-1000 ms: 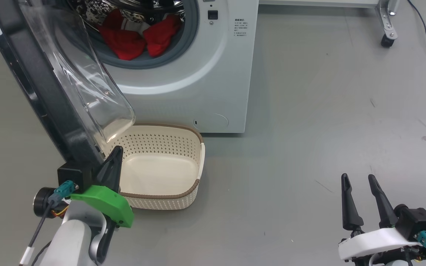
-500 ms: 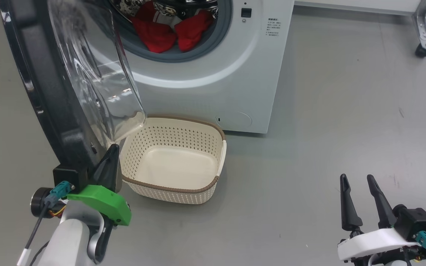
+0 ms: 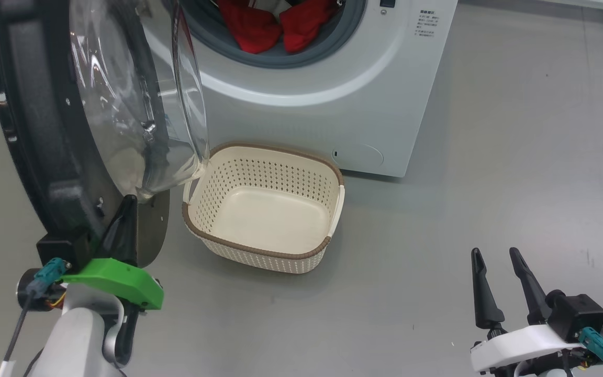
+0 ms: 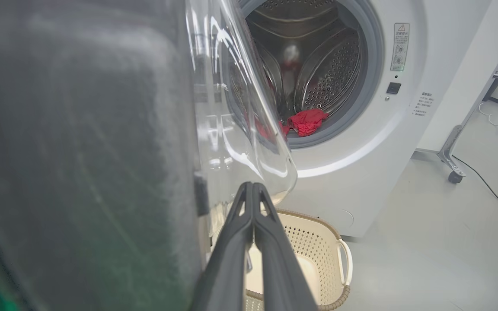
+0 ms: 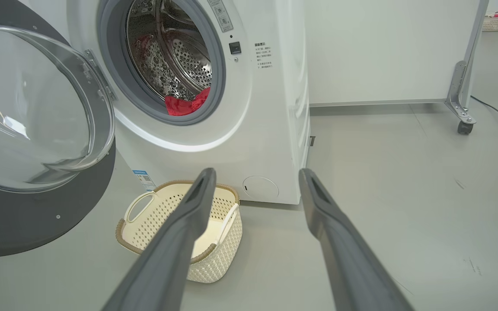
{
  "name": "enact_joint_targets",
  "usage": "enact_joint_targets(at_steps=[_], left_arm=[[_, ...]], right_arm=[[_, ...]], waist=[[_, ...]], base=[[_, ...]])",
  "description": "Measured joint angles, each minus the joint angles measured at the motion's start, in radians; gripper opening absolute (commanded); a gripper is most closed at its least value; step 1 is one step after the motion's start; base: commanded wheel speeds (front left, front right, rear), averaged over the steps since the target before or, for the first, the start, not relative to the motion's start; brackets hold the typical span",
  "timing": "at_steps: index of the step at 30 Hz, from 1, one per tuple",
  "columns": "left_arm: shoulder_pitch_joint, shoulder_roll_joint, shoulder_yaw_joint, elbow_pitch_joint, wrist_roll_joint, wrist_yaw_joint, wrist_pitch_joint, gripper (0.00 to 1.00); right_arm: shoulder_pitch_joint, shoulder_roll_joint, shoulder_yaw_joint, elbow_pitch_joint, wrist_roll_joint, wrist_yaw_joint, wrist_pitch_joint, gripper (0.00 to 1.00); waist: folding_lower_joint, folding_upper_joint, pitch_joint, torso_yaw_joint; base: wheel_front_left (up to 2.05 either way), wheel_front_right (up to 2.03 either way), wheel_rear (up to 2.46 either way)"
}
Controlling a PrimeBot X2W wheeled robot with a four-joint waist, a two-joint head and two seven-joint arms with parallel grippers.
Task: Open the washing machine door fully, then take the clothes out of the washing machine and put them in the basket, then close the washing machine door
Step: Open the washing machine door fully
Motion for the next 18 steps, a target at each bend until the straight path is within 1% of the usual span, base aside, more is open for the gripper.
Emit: enact_joint_targets(at_steps=[9,13,18], left_arm=[[-0.011,0.028,0.089,-0.001,-0.042,0.023,-0.027,0.0],[-0.018,0.052,0.133,-0.001,-0.065,0.035,-0.035,0.0],[-0.029,0.076,0.173,0.0,-0.079,0.04,-0.043,0.0]], right_arm=[[-0.01,-0.017,0.023,0.002,-0.018,0.0,0.0,1.0],[-0.032,-0.027,0.041,0.004,-0.028,0.0,0.0,1.0],[-0.056,-0.035,0.055,0.004,-0.036,0.0,0.0,1.0]], waist=[[0.0,0.0,0.051,0.027],[0.0,0.0,0.076,0.035],[0.0,0.0,0.107,0.04]], base=[[0.0,0.0,0.0],[0.0,0.0,0.0],[0.0,0.0,0.0]])
